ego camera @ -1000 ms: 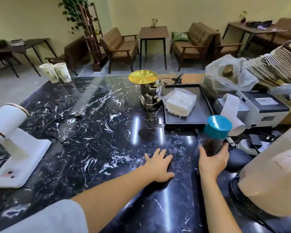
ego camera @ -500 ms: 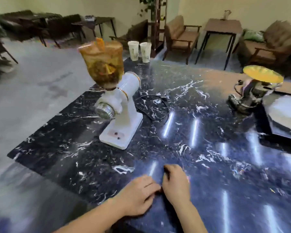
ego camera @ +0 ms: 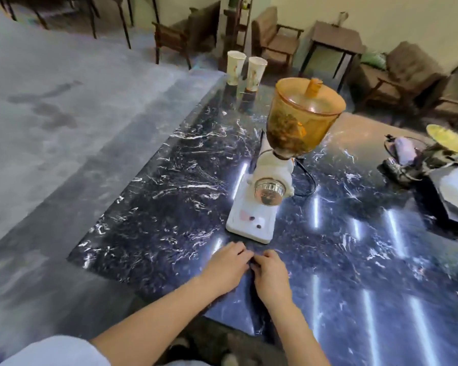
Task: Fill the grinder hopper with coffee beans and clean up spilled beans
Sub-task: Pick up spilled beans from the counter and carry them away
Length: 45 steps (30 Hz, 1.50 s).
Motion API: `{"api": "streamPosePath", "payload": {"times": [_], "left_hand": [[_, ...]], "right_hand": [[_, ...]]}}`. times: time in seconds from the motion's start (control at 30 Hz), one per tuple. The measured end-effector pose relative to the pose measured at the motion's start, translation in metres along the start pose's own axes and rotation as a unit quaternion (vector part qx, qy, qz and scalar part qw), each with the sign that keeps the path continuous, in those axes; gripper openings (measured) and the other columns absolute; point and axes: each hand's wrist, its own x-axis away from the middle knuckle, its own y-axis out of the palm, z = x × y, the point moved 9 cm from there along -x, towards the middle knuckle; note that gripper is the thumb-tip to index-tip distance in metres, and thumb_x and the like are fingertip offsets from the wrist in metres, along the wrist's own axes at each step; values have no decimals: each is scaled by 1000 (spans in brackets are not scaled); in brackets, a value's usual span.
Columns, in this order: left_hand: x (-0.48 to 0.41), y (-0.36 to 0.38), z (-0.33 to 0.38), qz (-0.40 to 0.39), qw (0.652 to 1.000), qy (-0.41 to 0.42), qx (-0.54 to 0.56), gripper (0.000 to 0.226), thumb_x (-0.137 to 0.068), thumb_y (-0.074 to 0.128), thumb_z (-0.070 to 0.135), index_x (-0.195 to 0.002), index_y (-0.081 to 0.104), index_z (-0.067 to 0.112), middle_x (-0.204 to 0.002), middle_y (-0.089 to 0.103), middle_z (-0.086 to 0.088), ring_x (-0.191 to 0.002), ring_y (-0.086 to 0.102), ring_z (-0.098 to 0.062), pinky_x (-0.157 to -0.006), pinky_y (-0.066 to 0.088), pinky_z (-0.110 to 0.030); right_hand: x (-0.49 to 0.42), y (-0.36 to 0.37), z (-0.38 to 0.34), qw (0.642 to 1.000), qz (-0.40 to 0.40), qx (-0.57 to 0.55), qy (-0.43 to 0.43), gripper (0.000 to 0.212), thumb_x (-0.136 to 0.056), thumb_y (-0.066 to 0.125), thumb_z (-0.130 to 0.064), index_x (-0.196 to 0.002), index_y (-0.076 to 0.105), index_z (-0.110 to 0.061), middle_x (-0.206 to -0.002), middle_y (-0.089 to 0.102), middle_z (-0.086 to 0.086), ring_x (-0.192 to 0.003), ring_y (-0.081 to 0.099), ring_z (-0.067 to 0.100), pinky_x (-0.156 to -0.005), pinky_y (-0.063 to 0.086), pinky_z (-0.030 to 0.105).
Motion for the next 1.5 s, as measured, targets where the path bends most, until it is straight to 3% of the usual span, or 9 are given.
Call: {"api": "streamPosePath", "payload": {"times": [0.37, 0.6, 0.67, 0.73, 0.83, 0.9, 1.0, 1.33, 1.5], "left_hand": [[14, -17, -48, 83, 878, -240, 405, 14, -92, 54, 3, -81, 53, 11, -66, 54, 1, -61, 48, -15, -61, 41, -27], [-8, -21, -61, 58, 549, -354, 755, 34, -88, 29, -15, -81, 57, 2, -69, 56, -13, -56, 47, -18, -51, 38, -24], [-25, -26, -61, 43, 565, -358, 742, 28, -88, 36, -8, -76, 59, 4, -61, 54, -7, -51, 42, -15, -50, 32, -23], [-46, -39, -69, 44, 715, -343, 607, 22, -89, 44, 1, -76, 62, 7, -59, 52, -3, -47, 40, -13, -46, 30, -22], [-72, -55, -65, 31, 928, -259, 265, 19, -89, 52, 15, -98, 69, 14, -90, 68, -10, -73, 60, -22, -63, 47, -27], [-82, -51, -57, -1, 971, -209, 119, 23, -89, 51, 22, -104, 68, 17, -103, 69, -10, -96, 63, -30, -76, 48, -31], [-88, -46, -50, -3, 984, -162, 66, 24, -90, 52, 25, -104, 70, 18, -107, 70, -11, -103, 61, -32, -80, 47, -34], [-84, -48, -54, 8, 984, -151, 95, 12, -93, 49, 21, -100, 55, 14, -90, 66, -10, -84, 60, -30, -72, 44, -35], [-19, -56, -112, 128, 804, -344, 467, 27, -88, 35, -3, -69, 45, 14, -61, 44, -4, -42, 30, -11, -40, 25, -23]], "right_hand": [[4, -1, 18, 975, -4, -124, 184, 18, -72, 50, -4, -55, 51, -11, -58, 58, 16, -57, 44, 19, -53, 34, 25], [6, 23, 28, 462, 18, -822, 332, 15, -84, 48, 3, -72, 53, -4, -59, 56, 9, -46, 57, 17, -46, 52, 17], [-4, 15, 30, 463, 33, -824, 325, 17, -80, 42, 0, -66, 50, -5, -52, 53, 8, -47, 55, 20, -45, 52, 18], [-17, 9, 37, 511, 57, -791, 332, 18, -76, 39, 0, -61, 48, -4, -47, 46, 6, -51, 43, 19, -40, 47, 18], [-42, -15, 49, 755, 84, -574, 306, 21, -75, 44, -4, -62, 59, -10, -49, 39, -1, -51, 36, 20, -44, 34, 21], [-57, -37, 38, 912, 103, -343, 201, 30, -81, 48, -12, -53, 58, -22, -51, 43, -4, -59, 42, 23, -55, 36, 31], [-64, -38, 21, 975, 105, -174, 91, 30, -85, 50, -20, -60, 66, -15, -59, 58, 5, -67, 55, 30, -65, 46, 37], [-70, -31, 13, 985, 105, -87, 107, 21, -90, 47, -26, -92, 64, -14, -93, 67, 7, -91, 61, 29, -67, 39, 31], [-55, 28, -13, 691, -6, -665, 285, 26, -80, 45, -6, -57, 39, -16, -46, 34, -2, -38, 30, 16, -36, 22, 18]]}}
